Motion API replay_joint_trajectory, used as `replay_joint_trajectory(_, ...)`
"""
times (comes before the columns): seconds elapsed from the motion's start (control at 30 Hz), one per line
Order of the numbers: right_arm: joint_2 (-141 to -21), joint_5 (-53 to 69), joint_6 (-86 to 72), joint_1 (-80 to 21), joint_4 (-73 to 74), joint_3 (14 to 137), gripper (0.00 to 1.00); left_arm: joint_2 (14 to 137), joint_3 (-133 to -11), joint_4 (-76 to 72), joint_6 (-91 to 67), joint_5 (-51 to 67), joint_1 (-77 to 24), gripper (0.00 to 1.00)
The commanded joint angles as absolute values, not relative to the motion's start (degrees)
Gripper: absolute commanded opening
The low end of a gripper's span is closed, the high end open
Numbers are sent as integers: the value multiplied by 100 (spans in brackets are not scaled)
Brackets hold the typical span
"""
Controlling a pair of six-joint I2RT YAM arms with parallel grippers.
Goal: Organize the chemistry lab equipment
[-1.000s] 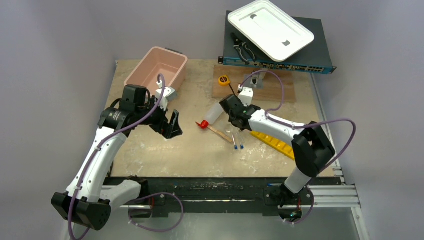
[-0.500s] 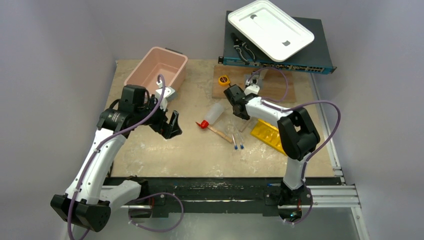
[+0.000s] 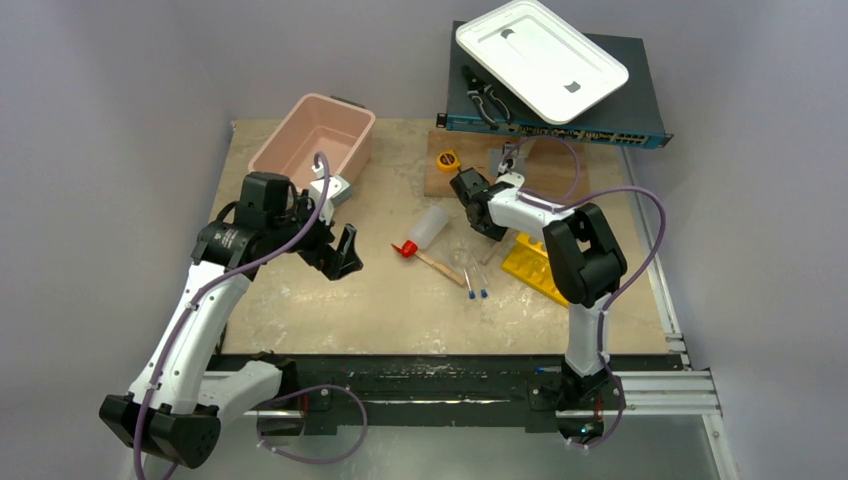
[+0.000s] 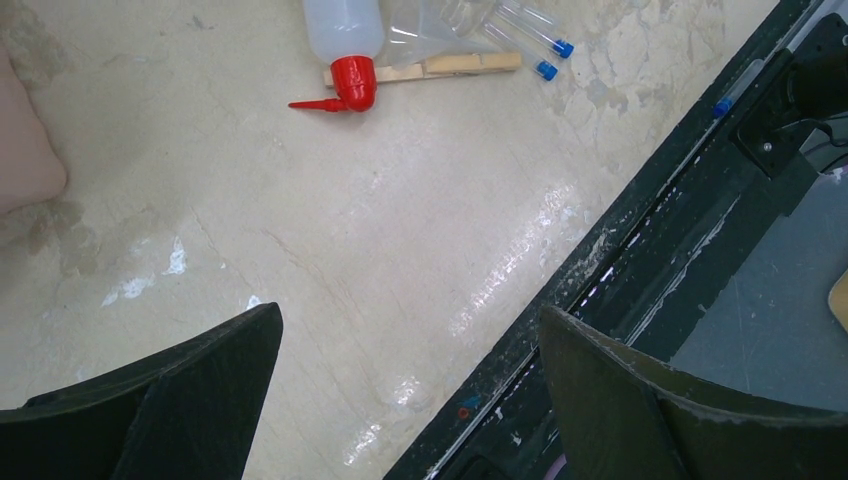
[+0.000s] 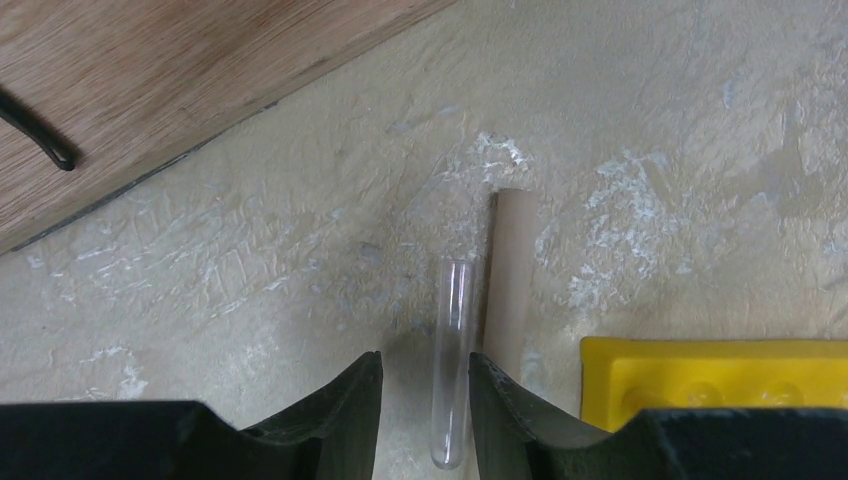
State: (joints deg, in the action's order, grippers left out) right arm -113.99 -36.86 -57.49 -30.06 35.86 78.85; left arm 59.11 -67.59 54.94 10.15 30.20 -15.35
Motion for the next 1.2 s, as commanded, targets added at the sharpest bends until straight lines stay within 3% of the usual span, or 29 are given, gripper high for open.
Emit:
replay_joint_trajectory(0.0, -11425, -3665, -5950, -2918, 3656, 7919, 36, 5787, -6750, 5369, 1166, 3048, -1485, 100)
replay_joint_trajectory(0.43, -11538, -3357, -5924, -2909, 3327, 7643, 30, 5783, -6781, 5382, 1250, 3014, -1485, 100)
replay_joint_trajectory(0.57, -11545, -3296, -5917, -2918, 3187, 7462, 23, 5786, -6798, 5380, 1242, 3029, -1485, 100)
replay_joint_trajectory(0.73, -11398, -3280, -5829, -2968, 3122, 7350, 4, 5785, -6815, 5388, 1235, 3053, -1484, 100)
replay_joint_trajectory(0.8, -11176, -3346, -5766, -3032, 3127, 7326, 0, 5770, -6824, 5394, 1233, 3086, -1485, 100)
replay_joint_trajectory(1.17, -8500, -3375, -4900, -3976, 2116, 6431, 0, 5649, -6917, 5431, 1337, 3700, -1485, 100)
